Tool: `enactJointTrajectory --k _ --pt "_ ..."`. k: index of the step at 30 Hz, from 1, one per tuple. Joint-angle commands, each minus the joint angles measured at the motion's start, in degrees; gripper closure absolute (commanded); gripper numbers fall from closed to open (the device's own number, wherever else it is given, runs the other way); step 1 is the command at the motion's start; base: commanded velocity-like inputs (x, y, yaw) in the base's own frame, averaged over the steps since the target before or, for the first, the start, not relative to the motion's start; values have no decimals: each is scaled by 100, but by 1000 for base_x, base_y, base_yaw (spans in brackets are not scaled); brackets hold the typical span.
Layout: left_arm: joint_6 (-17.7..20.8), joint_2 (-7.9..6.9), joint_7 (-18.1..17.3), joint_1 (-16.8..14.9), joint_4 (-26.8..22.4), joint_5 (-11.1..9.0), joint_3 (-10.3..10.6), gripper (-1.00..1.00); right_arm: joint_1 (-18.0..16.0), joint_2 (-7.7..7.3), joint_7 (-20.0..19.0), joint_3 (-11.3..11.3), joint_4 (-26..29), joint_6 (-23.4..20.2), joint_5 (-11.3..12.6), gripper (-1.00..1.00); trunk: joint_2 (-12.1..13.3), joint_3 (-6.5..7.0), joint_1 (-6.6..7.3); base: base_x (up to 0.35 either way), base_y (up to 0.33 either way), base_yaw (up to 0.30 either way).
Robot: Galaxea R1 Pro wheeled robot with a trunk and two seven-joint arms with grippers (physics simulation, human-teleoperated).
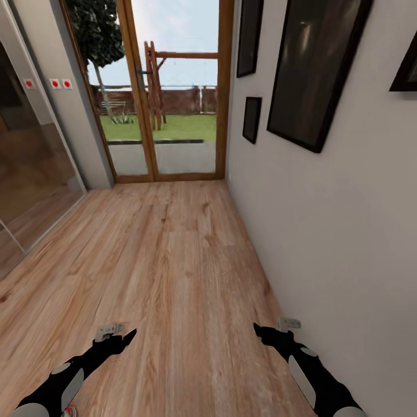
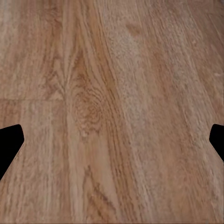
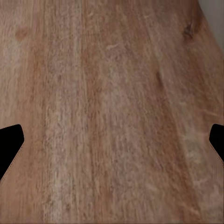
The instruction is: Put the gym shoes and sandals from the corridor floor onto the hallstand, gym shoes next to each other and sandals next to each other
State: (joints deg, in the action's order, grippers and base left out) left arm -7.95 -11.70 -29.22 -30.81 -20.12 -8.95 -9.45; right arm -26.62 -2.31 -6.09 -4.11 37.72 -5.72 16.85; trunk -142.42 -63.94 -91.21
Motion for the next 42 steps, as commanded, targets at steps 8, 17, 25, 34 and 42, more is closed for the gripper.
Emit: enactJointTrajectory --k 8,17,25,34,42 --pt "2 1 -39 -4 8 -25 -22 -100 -1 -6 3 -20 7 -26 46 -100 -2 -28 -2 345 0 97" --pt "2 1 -39 -4 8 -26 -21 -100 -1 -6 0 -20 7 -26 46 -100 -2 -34 -2 346 -53 23" --pt "3 1 -37 -4 8 -28 -22 -100 -1 -6 3 -20 7 -26 46 -100 -2 -58 -2 346 -41 94" --pt "3 1 -38 -4 8 -28 -22 -100 -1 -6 3 -20 7 -26 46 -100 -2 -99 -2 346 -1 136" --pt "3 1 -39 -4 8 -28 -22 -100 -1 -6 3 -20 7 -26 46 -100 -2 -109 -2 346 0 32"
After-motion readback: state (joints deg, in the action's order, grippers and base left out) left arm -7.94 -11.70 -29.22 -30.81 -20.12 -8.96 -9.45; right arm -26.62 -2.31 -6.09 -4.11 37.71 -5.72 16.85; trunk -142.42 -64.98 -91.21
